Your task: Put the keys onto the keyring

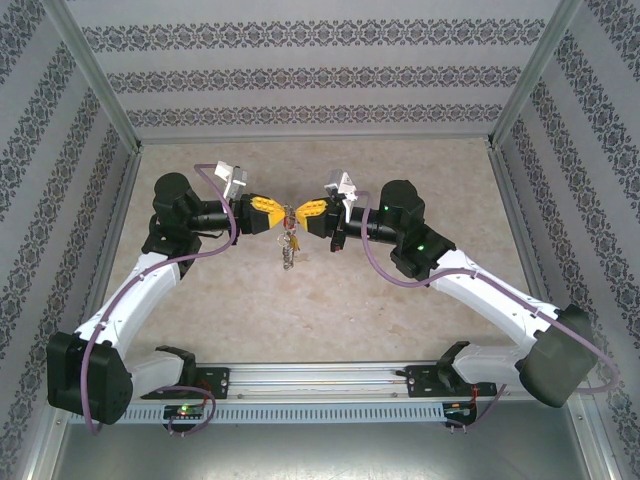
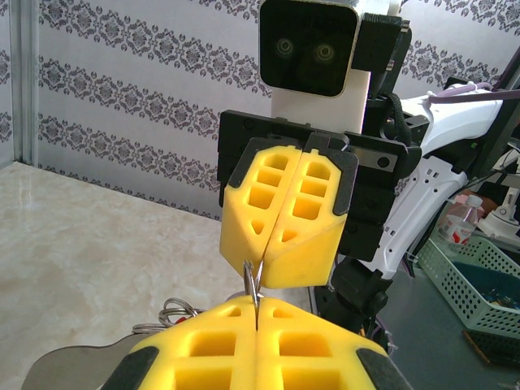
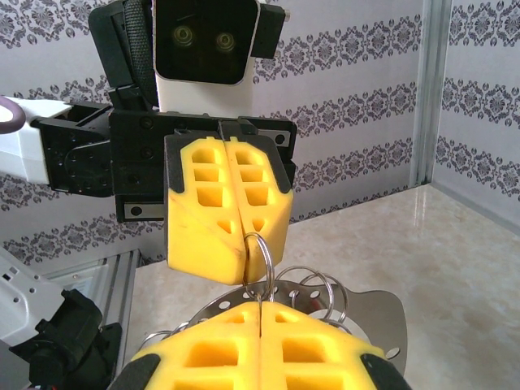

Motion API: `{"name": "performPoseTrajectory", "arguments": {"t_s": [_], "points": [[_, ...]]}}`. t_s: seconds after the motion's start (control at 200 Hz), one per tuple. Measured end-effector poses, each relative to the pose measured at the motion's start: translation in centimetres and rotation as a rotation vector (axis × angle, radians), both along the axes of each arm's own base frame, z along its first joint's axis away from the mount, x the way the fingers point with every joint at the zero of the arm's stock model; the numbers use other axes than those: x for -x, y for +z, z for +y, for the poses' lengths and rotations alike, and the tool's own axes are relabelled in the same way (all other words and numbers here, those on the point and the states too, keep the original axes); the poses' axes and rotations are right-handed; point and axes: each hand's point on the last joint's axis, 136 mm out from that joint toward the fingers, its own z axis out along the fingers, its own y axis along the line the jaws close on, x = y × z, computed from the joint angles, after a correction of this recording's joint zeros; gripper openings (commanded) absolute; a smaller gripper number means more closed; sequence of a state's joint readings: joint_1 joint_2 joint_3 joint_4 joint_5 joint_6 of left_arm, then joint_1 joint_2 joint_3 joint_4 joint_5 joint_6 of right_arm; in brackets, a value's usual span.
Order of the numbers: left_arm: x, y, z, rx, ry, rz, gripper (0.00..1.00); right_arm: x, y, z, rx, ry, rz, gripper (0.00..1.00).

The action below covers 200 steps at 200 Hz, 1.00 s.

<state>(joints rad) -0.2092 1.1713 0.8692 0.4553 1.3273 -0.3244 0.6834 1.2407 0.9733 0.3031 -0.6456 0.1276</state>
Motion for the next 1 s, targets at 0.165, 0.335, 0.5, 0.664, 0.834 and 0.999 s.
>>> {"name": "performPoseTrajectory", "arguments": {"t_s": [0.165,0.335,0.5,0.664,0.834,0.999], "points": [[0.0,0.0,0.0,0.000,-0.001,-0.001,0.00,0.1,0.2,-0.1,-0.004,-0.001,-0.004,0.00],[-0.1,-0.4,0.0,-0.033,0.005,0.001,0.00,0.8,1.3,-0.7,-0.016,-0.005,-0.025,0.00],[0.4,0.7,0.3,-0.096,0.038,-0.069,0.00,1.8,1.9,-1.6,-0.002,-0.003,-0.055,0.00],[1.3,1.7,0.7,-0.154,0.056,-0.140,0.00,2.2,1.1,-1.8,0.039,0.004,-0.057,0.00],[1.9,1.2,0.7,-0.252,0.075,-0.156,0.00,2.2,0.7,-1.8,0.088,0.009,-0.063,0.00],[2.7,1.1,0.5,-0.322,0.061,-0.187,0.00,2.1,1.6,-1.6,0.094,0.013,-0.094,0.00]]}}
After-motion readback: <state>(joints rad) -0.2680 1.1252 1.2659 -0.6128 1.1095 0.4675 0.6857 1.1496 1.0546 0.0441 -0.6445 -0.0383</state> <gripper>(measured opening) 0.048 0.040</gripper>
